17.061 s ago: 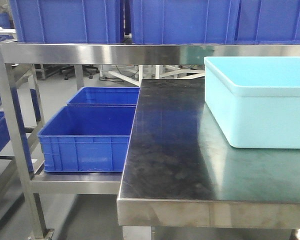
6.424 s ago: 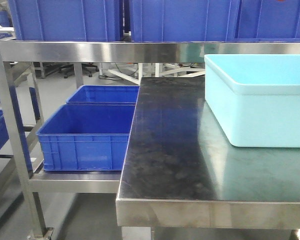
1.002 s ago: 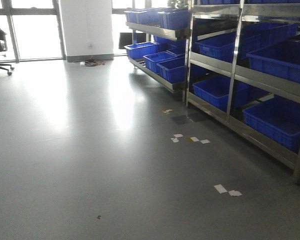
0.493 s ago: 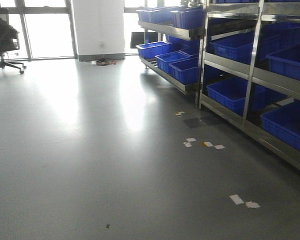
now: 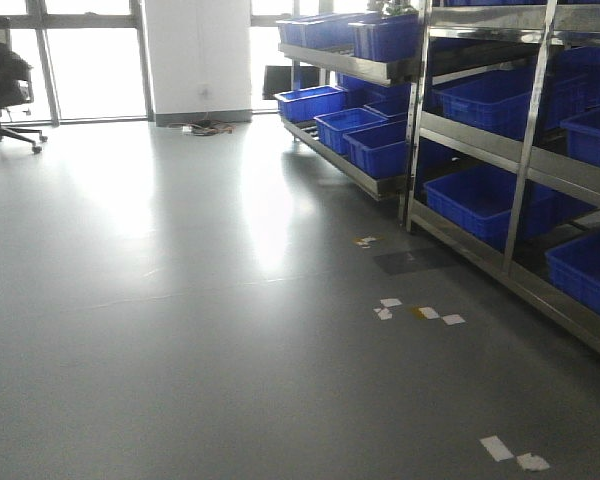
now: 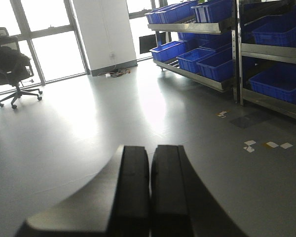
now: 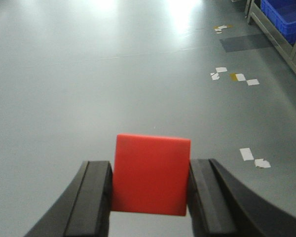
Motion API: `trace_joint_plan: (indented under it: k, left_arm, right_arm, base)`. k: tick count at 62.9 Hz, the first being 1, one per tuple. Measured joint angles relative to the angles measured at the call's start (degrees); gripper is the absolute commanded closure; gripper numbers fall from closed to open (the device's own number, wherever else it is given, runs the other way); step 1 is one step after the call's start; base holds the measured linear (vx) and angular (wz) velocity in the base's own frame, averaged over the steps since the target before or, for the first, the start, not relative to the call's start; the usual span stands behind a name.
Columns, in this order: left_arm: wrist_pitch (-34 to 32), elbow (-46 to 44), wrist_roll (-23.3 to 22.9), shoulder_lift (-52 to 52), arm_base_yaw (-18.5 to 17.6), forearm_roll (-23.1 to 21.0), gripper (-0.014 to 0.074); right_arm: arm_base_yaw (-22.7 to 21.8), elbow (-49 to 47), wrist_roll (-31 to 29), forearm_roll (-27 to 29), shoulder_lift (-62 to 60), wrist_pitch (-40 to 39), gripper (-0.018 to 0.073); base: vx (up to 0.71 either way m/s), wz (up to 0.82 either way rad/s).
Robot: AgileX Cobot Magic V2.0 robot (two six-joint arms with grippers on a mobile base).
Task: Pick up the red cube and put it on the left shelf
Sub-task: 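Drive the base away from the table holding the red cube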
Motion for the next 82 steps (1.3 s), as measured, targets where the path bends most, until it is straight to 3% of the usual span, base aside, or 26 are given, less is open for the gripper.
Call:
trace_joint_plan:
  k: [34,82]
  left_arm:
    - [0.0,0.0,0.0,0.0,0.0,0.0,0.0495]
    - [0.0,0.0,0.0,0.0,0.0,0.0,0.0495]
  right_arm:
    - [0.0,0.0,0.0,0.0,0.0,0.0,0.053]
    - [0.0,0.0,0.0,0.0,0.0,0.0,0.053]
  base:
    - [0.43,-0.04]
    - [0.47,0.17]
